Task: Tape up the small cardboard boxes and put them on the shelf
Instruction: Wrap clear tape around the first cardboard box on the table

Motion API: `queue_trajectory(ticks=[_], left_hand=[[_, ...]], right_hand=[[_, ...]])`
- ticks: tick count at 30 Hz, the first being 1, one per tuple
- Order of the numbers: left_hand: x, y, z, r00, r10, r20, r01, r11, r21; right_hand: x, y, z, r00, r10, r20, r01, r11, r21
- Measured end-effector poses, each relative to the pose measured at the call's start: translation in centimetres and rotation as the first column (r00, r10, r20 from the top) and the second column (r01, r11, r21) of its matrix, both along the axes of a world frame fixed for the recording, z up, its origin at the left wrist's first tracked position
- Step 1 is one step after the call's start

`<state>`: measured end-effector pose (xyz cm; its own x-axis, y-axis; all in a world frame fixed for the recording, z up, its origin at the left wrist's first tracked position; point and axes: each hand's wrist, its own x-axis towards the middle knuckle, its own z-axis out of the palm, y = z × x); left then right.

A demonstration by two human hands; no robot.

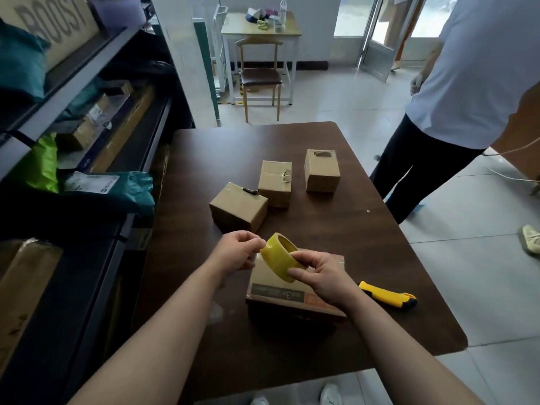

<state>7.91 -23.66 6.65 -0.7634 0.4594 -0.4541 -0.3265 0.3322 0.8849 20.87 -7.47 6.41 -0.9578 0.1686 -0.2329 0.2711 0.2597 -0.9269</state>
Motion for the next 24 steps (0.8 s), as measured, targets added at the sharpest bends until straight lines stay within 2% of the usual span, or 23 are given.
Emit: queue_trajectory(ticks=[5, 7, 11, 14, 20, 24], left_hand=[[1.4, -0.3, 0.1, 0.973, -0.046, -0.225, 0.054, 0.998, 0.030], [1.9, -0.2, 0.1, 0.966, -0.043, -0.256, 0.063, 0.996, 0.070], [1.5, -0.1, 0.1, 0.976, -0.021, -0.216, 0.046, 0.993, 0.111], [0.9, 0.2, 0.3, 0.991, -0.022, -0.133, 0.036, 0.994, 0.102], [0.2, 0.7, 0.3, 0.983, -0.166, -0.083, 0.154, 0.978, -0.141], [-0.3, 0.6, 0.7, 0.968, -0.249, 0.008, 0.245, 0.946, -0.214]], right_hand=[[0.1, 0.4, -0.2, 0.999, 0.006, 0.034, -0.008, 0.999, 0.052], [0.2, 0.5, 0.0, 0.999, 0.008, 0.052, -0.012, 0.996, 0.085], [0.5, 0.8, 0.4, 0.998, 0.026, 0.055, -0.031, 0.995, 0.094], [0.6, 1.0, -0.1, 0.998, 0.036, 0.052, -0.044, 0.984, 0.174], [0.6, 1.1, -0.8, 0.994, 0.034, 0.102, -0.060, 0.961, 0.271], [0.7, 1.4, -1.2, 0.992, 0.060, 0.107, -0.097, 0.922, 0.376]])
